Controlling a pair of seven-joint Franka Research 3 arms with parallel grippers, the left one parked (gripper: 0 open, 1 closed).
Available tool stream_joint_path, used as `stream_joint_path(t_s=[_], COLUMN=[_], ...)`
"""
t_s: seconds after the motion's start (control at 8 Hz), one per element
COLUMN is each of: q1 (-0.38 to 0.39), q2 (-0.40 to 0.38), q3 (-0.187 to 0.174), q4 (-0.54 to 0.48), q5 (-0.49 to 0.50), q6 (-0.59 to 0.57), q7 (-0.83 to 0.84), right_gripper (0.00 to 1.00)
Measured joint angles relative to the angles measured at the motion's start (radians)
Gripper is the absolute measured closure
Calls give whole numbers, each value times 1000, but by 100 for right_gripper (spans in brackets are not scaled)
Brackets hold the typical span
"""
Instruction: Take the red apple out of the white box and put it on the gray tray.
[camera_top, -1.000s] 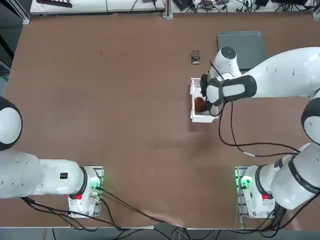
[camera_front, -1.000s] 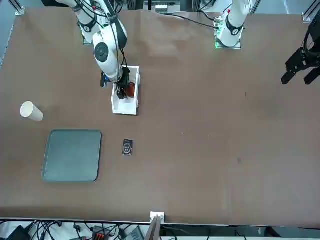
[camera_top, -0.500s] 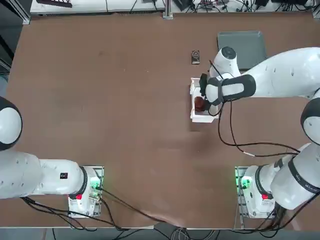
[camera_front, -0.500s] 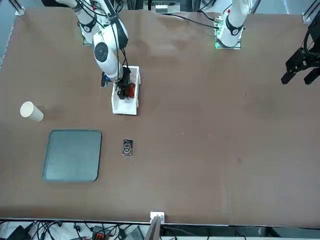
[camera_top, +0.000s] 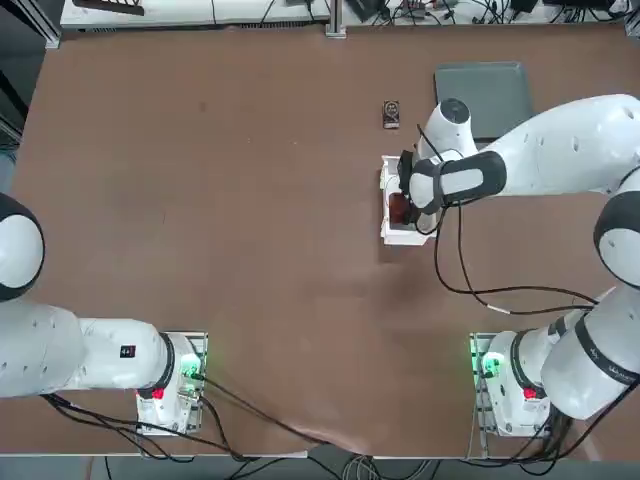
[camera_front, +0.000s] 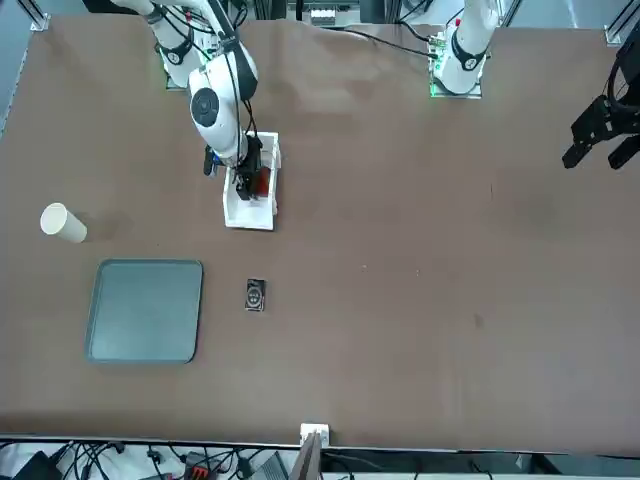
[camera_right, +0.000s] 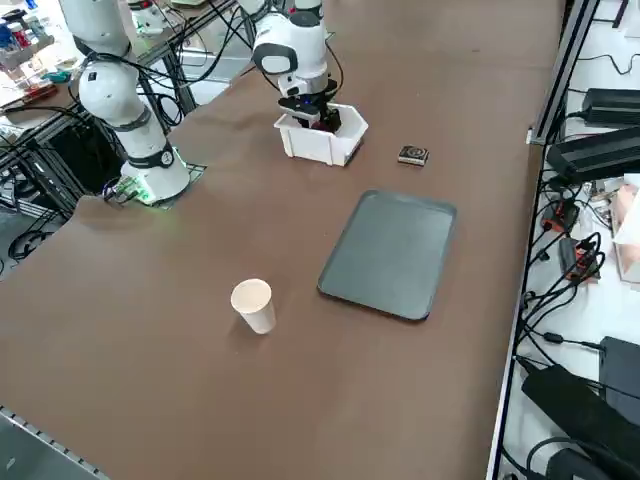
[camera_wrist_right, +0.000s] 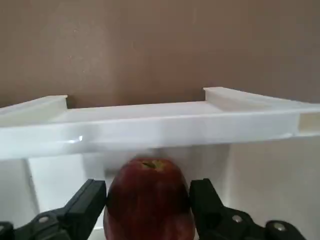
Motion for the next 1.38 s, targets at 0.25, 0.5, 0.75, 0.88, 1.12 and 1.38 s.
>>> stream_joint_path(t_s=[0.25, 0.5, 0.75, 0.88, 1.12, 1.38], q1=[0, 0, 2, 3, 7, 7], q2=[1, 2, 1, 0, -1, -4], q3=[0, 0, 0, 0, 0, -2], q4=[0, -1, -1, -1, -1, 4], q5=[0, 2, 3, 3, 3, 4], q6=[2, 12, 16, 17, 21, 15], q7=[0, -1, -1, -1, -3, -13], right_gripper=[1, 4, 8, 13, 14, 14])
